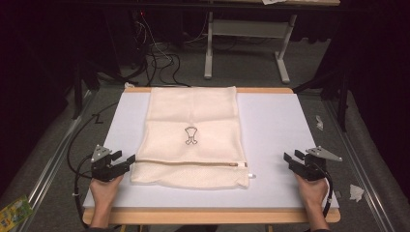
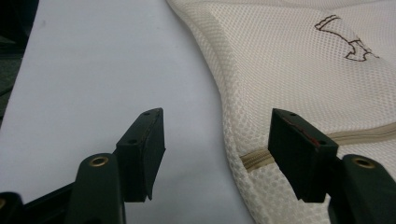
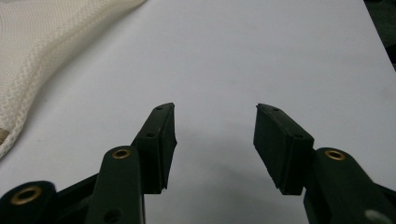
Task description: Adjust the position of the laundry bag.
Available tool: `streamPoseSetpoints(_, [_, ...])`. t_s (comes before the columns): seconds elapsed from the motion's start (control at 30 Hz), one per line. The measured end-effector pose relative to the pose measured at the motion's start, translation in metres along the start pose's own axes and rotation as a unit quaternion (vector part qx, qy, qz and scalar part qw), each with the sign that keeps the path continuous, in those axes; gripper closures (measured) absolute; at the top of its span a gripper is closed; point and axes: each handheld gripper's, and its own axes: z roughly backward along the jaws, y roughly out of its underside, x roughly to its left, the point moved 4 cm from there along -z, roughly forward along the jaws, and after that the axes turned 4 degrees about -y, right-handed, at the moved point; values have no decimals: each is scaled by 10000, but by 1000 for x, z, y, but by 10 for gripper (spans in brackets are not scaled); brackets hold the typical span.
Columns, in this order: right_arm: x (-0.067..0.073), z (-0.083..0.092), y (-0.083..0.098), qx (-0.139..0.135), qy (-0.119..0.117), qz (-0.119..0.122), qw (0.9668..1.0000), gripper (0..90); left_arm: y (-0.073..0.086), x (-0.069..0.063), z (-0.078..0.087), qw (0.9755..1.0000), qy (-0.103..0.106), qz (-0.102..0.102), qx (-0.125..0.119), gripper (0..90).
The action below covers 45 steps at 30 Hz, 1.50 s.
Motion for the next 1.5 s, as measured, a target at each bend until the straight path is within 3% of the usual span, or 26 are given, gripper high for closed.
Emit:
streamPoseSetpoints(0.2, [5,-1,-1,129,-181,-37,9997,553,-5,-8,0,9999,105,-45,82,385])
streamPoseSetpoints(0.3, [11,-2,-2,165,-246,62,9995,569,-8,-11,0,9998,132,-91,105,392])
streamPoseSetpoints(0.57, [27,-6,-9,217,-410,182,9988,569,-15,-16,-2,9996,28,-186,188,393])
streamPoseSetpoints(0.7, [35,-9,-14,227,-521,208,9982,567,-17,-17,-4,9997,15,-134,224,392])
streamPoseSetpoints(1.5, [91,-48,-42,662,-1019,396,9918,542,-27,-33,-23,9976,-62,-394,567,425])
